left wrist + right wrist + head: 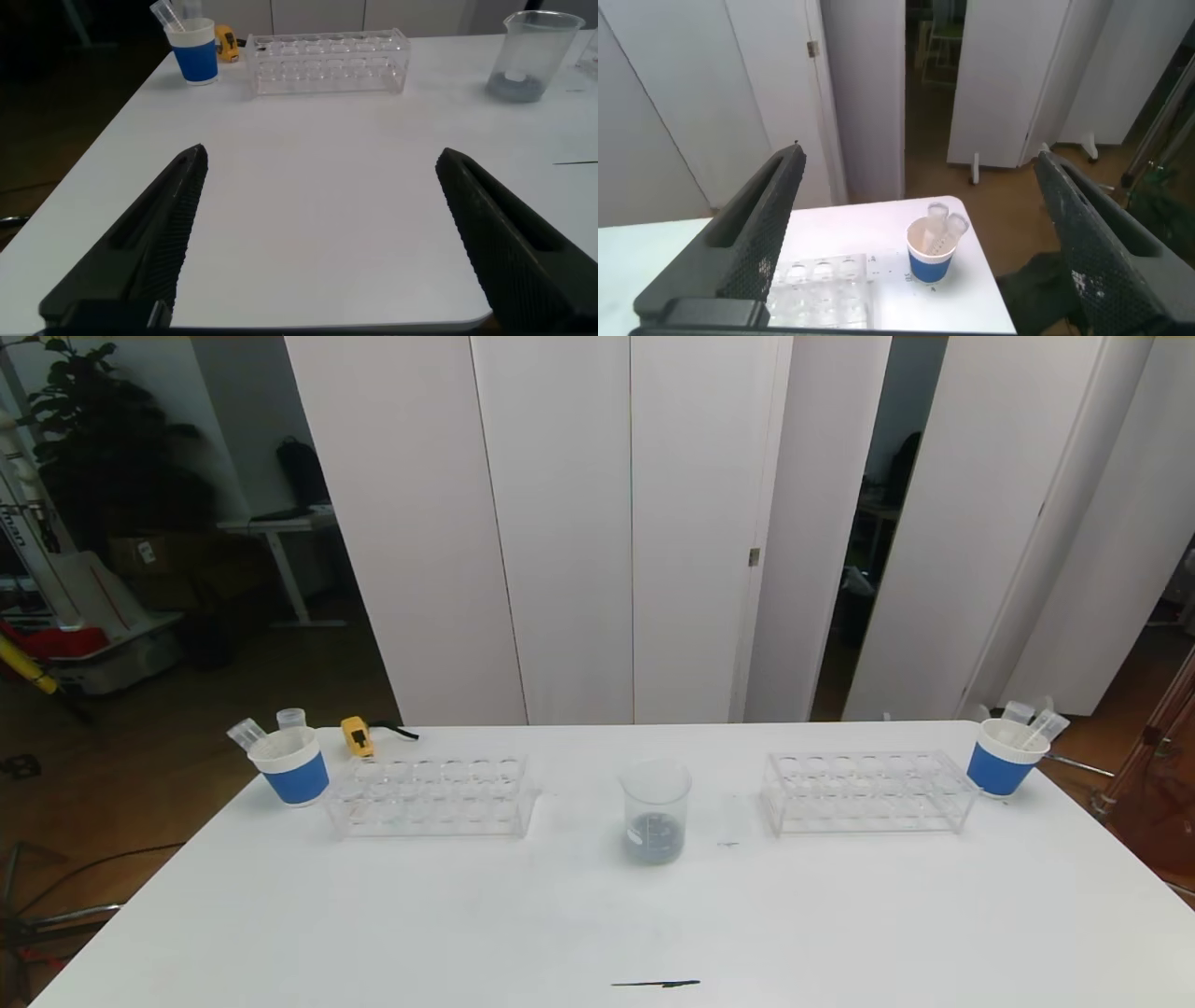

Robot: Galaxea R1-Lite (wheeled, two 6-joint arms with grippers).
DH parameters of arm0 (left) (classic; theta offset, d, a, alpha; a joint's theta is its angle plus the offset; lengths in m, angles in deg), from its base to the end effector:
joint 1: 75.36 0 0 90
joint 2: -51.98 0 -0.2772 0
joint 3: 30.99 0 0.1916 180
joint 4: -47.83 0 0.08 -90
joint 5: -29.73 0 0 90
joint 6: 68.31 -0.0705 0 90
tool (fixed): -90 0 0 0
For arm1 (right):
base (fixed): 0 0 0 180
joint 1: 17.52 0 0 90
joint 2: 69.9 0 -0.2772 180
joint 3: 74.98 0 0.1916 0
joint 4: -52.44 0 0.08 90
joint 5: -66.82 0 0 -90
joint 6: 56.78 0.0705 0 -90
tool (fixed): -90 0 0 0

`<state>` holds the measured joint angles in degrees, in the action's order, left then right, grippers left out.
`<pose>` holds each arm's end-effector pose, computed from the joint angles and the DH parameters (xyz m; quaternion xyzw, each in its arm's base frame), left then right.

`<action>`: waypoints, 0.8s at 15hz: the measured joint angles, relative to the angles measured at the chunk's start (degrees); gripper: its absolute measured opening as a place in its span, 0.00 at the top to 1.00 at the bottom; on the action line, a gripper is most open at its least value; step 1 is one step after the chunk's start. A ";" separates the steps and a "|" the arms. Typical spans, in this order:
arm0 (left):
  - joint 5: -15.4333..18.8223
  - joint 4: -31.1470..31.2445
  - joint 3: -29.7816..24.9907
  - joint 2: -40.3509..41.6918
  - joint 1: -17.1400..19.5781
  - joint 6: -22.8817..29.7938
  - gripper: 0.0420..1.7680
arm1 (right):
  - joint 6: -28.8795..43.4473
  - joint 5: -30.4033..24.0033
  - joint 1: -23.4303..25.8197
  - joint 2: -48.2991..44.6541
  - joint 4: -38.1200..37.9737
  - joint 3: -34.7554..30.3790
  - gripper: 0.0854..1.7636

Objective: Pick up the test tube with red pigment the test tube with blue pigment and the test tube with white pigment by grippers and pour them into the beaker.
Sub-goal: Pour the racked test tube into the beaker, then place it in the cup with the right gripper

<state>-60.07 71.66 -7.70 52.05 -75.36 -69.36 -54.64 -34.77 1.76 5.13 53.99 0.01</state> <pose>0.0492 -0.0002 0.0744 0.0092 0.0041 -0.0018 0.9999 0.2586 -0.0755 0.2716 0.0151 -0.0140 -0.0668 0.9976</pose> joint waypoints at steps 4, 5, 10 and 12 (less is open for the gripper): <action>-0.02 -0.02 0.00 0.00 0.00 0.00 0.01 | -0.24 -1.05 -4.13 -21.97 -13.45 -3.44 0.01; 0.00 -0.02 0.00 0.00 0.00 0.00 0.01 | -0.55 -1.16 -5.53 -27.64 -16.40 -4.74 0.01; 0.00 0.00 0.00 0.00 0.00 0.01 0.01 | -2.67 0.74 -13.06 -50.91 -30.74 -12.76 0.01; -0.05 -0.02 0.00 0.00 0.00 0.04 0.01 | -2.26 5.34 -15.38 -56.44 -32.73 -18.54 0.01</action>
<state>-60.11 71.63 -7.70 52.05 -75.36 -69.33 -56.89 -29.43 -13.62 -51.32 21.26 -18.54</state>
